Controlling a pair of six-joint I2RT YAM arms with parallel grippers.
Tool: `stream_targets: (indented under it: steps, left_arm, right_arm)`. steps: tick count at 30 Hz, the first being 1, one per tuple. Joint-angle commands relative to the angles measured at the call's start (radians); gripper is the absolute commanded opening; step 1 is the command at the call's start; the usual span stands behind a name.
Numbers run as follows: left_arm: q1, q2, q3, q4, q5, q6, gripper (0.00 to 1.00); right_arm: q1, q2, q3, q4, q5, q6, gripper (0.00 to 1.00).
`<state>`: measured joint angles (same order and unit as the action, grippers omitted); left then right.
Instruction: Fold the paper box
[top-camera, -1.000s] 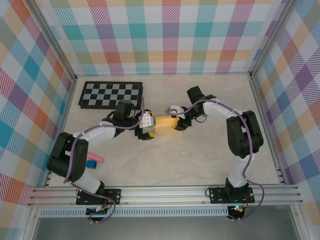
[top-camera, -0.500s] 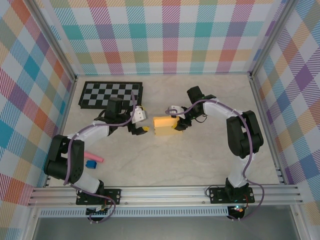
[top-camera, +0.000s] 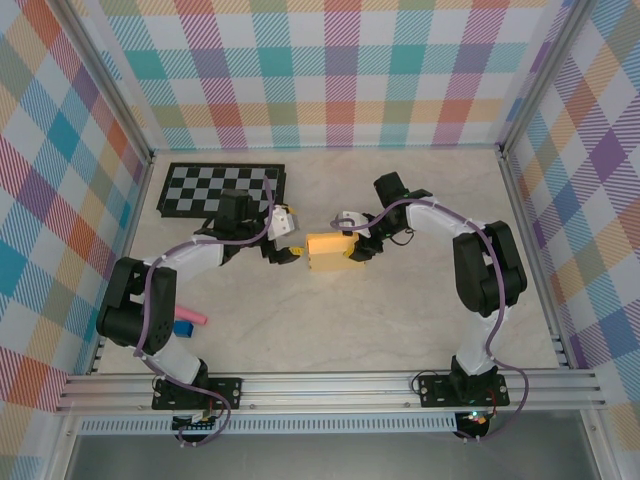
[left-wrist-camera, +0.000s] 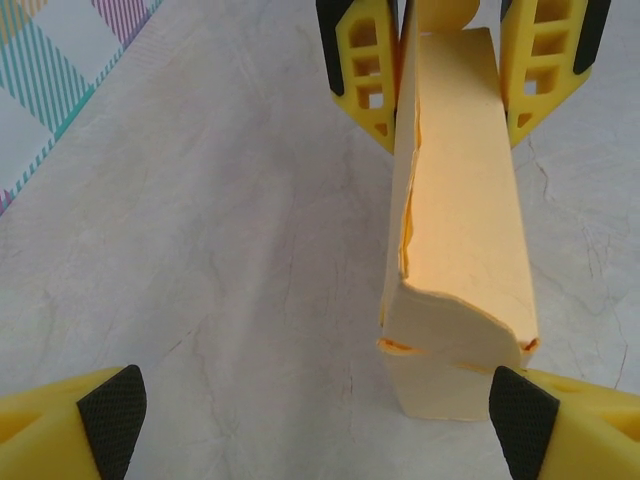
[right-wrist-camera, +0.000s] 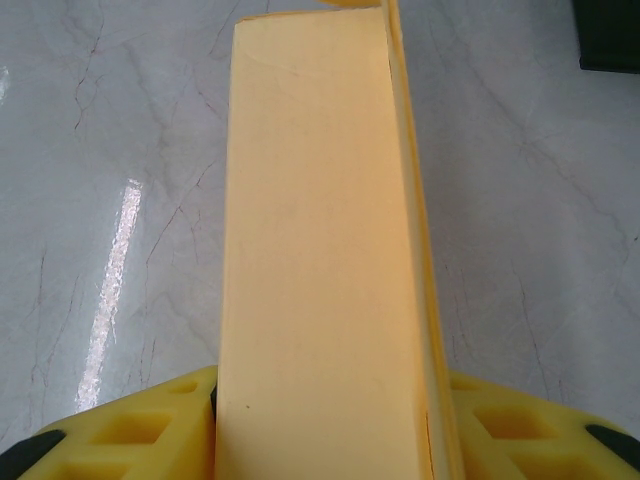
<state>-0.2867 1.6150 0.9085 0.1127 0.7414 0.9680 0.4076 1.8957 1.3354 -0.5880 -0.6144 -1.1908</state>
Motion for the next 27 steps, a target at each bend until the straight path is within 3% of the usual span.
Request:
stream_targets:
  steps: [1, 27]
  left_arm:
    - [-0.021, 0.011, 0.023, 0.048, 0.053, -0.032, 0.92]
    - [-0.054, 0.014, 0.065, -0.144, 0.096, 0.038, 0.85]
  right_arm:
    - [0.005, 0.054, -0.028, -0.072, -0.001, -0.017, 0.48]
    - [0.005, 0.055, -0.032, -0.075, 0.005, -0.025, 0.48]
